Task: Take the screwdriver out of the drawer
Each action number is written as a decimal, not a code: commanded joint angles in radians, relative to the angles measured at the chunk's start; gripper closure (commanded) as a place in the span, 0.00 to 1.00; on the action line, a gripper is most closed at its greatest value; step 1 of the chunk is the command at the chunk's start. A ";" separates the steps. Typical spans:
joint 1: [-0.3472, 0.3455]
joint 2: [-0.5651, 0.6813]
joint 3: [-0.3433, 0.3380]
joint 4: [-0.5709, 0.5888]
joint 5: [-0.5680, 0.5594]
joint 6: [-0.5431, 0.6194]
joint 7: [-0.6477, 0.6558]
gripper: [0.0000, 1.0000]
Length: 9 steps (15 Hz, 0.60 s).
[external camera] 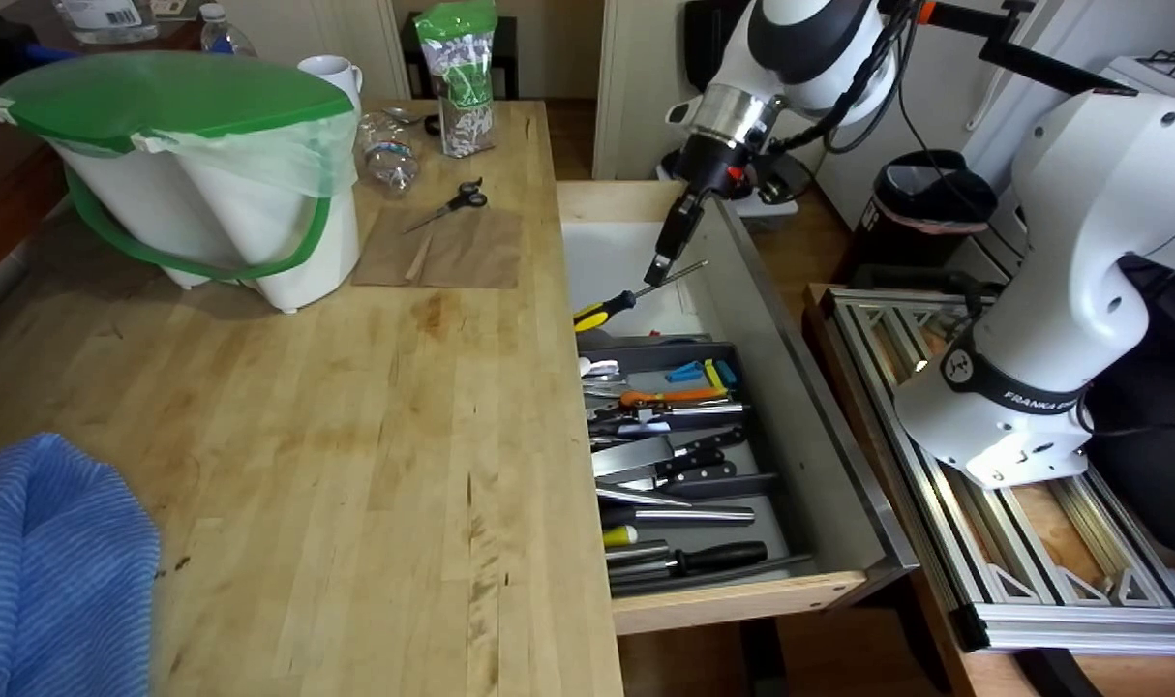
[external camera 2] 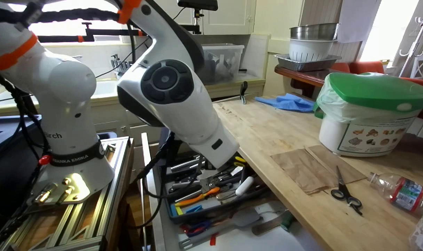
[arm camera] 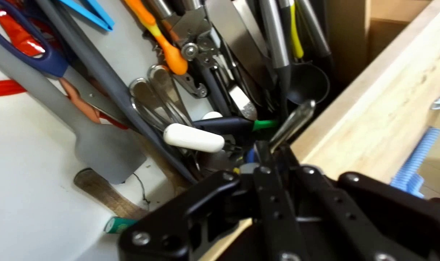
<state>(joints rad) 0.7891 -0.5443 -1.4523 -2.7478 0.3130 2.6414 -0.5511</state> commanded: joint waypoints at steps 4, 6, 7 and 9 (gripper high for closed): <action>-0.199 -0.231 0.135 0.002 0.005 -0.194 -0.126 0.98; -0.183 -0.274 0.136 0.003 0.014 -0.205 -0.190 0.98; -0.170 -0.285 0.140 0.003 0.007 -0.199 -0.228 0.98; -0.105 -0.281 0.125 0.001 -0.001 -0.124 -0.316 0.98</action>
<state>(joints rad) 0.6175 -0.7845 -1.3086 -2.7468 0.3176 2.4677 -0.7606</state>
